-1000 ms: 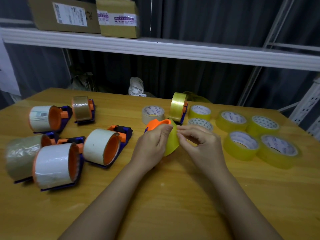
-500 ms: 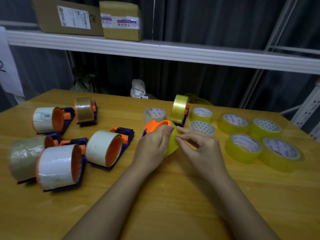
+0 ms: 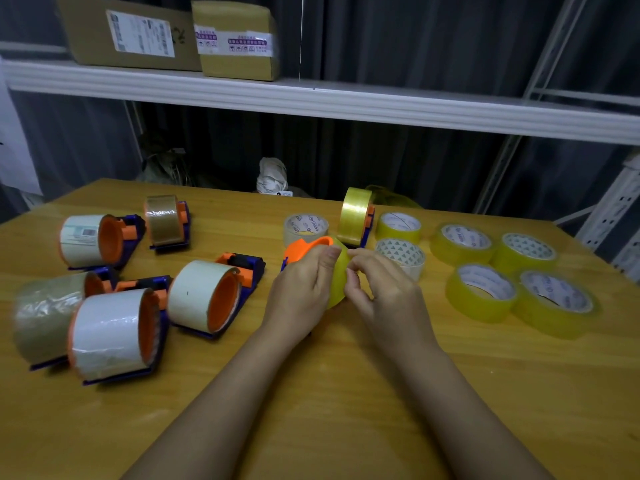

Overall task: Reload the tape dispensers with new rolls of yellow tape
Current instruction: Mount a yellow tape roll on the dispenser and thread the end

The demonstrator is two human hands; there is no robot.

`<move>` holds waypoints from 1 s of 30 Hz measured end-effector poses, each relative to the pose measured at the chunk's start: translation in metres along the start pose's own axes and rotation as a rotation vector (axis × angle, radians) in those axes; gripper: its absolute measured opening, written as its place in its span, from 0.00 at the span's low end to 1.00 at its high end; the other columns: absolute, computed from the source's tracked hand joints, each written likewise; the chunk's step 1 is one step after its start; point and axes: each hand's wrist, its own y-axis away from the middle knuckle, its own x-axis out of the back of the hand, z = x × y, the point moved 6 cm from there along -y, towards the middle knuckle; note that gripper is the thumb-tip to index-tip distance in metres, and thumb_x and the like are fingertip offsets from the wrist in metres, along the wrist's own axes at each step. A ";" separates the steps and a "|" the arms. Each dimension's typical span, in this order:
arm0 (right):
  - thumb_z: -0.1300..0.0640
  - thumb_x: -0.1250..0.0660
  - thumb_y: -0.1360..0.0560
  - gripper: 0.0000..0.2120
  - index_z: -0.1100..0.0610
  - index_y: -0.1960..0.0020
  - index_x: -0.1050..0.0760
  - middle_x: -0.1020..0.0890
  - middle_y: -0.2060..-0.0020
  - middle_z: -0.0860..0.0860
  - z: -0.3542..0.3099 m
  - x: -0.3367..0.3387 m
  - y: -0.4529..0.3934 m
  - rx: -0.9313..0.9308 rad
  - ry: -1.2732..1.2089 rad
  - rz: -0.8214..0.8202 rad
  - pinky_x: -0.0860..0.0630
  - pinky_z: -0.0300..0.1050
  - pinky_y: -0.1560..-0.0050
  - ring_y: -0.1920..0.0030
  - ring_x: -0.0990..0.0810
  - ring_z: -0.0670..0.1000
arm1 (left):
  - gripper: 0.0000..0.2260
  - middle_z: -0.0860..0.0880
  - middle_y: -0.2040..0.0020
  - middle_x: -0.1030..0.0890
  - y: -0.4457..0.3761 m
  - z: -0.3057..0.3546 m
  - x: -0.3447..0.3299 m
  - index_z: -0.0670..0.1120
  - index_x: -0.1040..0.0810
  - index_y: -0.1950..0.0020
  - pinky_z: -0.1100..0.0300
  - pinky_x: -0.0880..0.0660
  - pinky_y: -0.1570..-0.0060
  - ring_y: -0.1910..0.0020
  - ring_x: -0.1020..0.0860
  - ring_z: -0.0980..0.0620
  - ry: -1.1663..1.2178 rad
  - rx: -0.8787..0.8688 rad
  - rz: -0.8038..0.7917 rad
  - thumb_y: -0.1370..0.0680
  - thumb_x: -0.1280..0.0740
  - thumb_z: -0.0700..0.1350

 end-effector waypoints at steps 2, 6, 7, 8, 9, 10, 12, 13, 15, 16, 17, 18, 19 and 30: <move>0.57 0.38 0.25 0.10 0.62 0.53 0.21 0.16 0.51 0.53 0.003 0.002 0.000 -0.056 -0.048 -0.002 0.26 0.37 0.49 0.50 0.20 0.48 | 0.14 0.54 0.75 0.34 0.000 0.001 0.000 0.56 0.35 0.65 0.66 0.40 0.75 0.75 0.31 0.58 0.001 -0.009 -0.005 0.22 0.51 0.58; 0.60 0.32 0.26 0.08 0.62 0.50 0.17 0.15 0.50 0.52 0.010 0.009 0.000 -0.066 -0.136 -0.002 0.26 0.31 0.44 0.47 0.20 0.44 | 0.14 0.54 0.75 0.34 0.000 0.000 0.000 0.57 0.34 0.64 0.67 0.39 0.76 0.75 0.30 0.59 -0.006 -0.006 -0.009 0.22 0.52 0.58; 0.62 0.31 0.27 0.08 0.62 0.50 0.17 0.16 0.49 0.53 0.010 0.009 0.000 -0.055 -0.139 -0.005 0.28 0.29 0.42 0.47 0.20 0.44 | 0.14 0.54 0.75 0.34 0.000 0.000 0.000 0.57 0.34 0.64 0.67 0.39 0.75 0.75 0.31 0.59 -0.006 -0.002 -0.011 0.22 0.52 0.59; 0.62 0.30 0.28 0.08 0.62 0.50 0.17 0.15 0.49 0.53 0.010 0.009 0.000 -0.042 -0.126 -0.005 0.29 0.28 0.41 0.47 0.20 0.44 | 0.14 0.54 0.75 0.34 -0.001 0.000 0.000 0.57 0.34 0.64 0.67 0.39 0.75 0.75 0.31 0.59 -0.009 -0.001 -0.013 0.22 0.52 0.59; 0.63 0.30 0.29 0.08 0.63 0.51 0.16 0.15 0.49 0.54 0.009 0.008 0.000 -0.033 -0.107 -0.002 0.29 0.27 0.41 0.48 0.19 0.45 | 0.15 0.54 0.75 0.34 -0.001 -0.001 0.000 0.56 0.33 0.63 0.66 0.38 0.75 0.74 0.31 0.58 -0.013 -0.001 -0.013 0.22 0.52 0.59; 0.63 0.30 0.29 0.08 0.63 0.51 0.16 0.15 0.50 0.54 0.009 0.008 -0.001 -0.029 -0.090 0.001 0.29 0.28 0.42 0.48 0.19 0.46 | 0.16 0.54 0.75 0.34 -0.001 -0.001 0.001 0.54 0.31 0.62 0.66 0.38 0.75 0.74 0.31 0.58 -0.015 0.000 -0.011 0.22 0.52 0.59; 0.61 0.31 0.28 0.07 0.62 0.52 0.16 0.15 0.52 0.54 0.007 0.007 -0.002 -0.030 -0.058 0.011 0.27 0.30 0.46 0.50 0.18 0.47 | 0.19 0.54 0.75 0.34 -0.001 -0.002 0.000 0.49 0.28 0.60 0.65 0.38 0.75 0.74 0.31 0.58 -0.020 0.003 -0.007 0.22 0.52 0.59; 0.60 0.32 0.27 0.08 0.62 0.53 0.17 0.15 0.52 0.54 0.007 0.007 -0.002 -0.031 -0.044 0.016 0.27 0.32 0.47 0.51 0.18 0.48 | 0.19 0.54 0.76 0.34 -0.001 -0.001 0.000 0.48 0.29 0.59 0.66 0.38 0.75 0.74 0.30 0.59 -0.026 -0.002 -0.007 0.23 0.52 0.59; 0.56 0.36 0.26 0.12 0.62 0.53 0.17 0.15 0.53 0.53 0.007 0.008 -0.002 -0.037 -0.045 0.016 0.26 0.34 0.49 0.52 0.17 0.48 | 0.20 0.55 0.76 0.35 0.001 0.002 -0.001 0.48 0.28 0.58 0.68 0.37 0.75 0.73 0.29 0.61 -0.039 -0.013 -0.013 0.23 0.52 0.59; 0.56 0.36 0.26 0.13 0.62 0.53 0.17 0.15 0.53 0.53 0.008 0.009 -0.002 -0.050 -0.067 0.014 0.25 0.34 0.49 0.52 0.17 0.48 | 0.21 0.55 0.76 0.35 0.001 0.003 -0.002 0.47 0.27 0.57 0.68 0.37 0.75 0.73 0.28 0.62 -0.039 -0.014 -0.014 0.23 0.52 0.59; 0.55 0.36 0.25 0.12 0.61 0.52 0.17 0.15 0.52 0.52 0.009 0.010 -0.001 -0.064 -0.095 0.013 0.25 0.32 0.48 0.51 0.17 0.47 | 0.21 0.55 0.76 0.35 0.001 0.002 -0.002 0.47 0.26 0.56 0.68 0.37 0.75 0.73 0.29 0.61 -0.036 -0.011 -0.015 0.23 0.52 0.59; 0.56 0.35 0.25 0.11 0.61 0.51 0.17 0.15 0.52 0.52 0.010 0.010 -0.001 -0.072 -0.120 0.011 0.25 0.31 0.47 0.50 0.18 0.45 | 0.21 0.54 0.76 0.35 0.001 0.002 -0.001 0.48 0.26 0.57 0.67 0.37 0.75 0.73 0.29 0.60 -0.032 -0.006 -0.015 0.23 0.52 0.59; 0.58 0.33 0.25 0.10 0.61 0.51 0.17 0.15 0.51 0.52 0.011 0.010 -0.001 -0.073 -0.135 0.007 0.26 0.29 0.45 0.48 0.19 0.43 | 0.20 0.54 0.76 0.35 0.000 0.001 -0.001 0.50 0.28 0.58 0.66 0.38 0.76 0.74 0.30 0.60 -0.025 0.000 -0.014 0.23 0.52 0.60; 0.57 0.36 0.25 0.11 0.62 0.51 0.17 0.15 0.52 0.53 0.003 0.008 0.000 0.022 -0.032 0.017 0.26 0.34 0.47 0.48 0.20 0.46 | 0.20 0.54 0.76 0.35 -0.002 -0.001 0.002 0.49 0.28 0.59 0.66 0.39 0.75 0.74 0.31 0.58 -0.018 0.029 0.000 0.23 0.52 0.60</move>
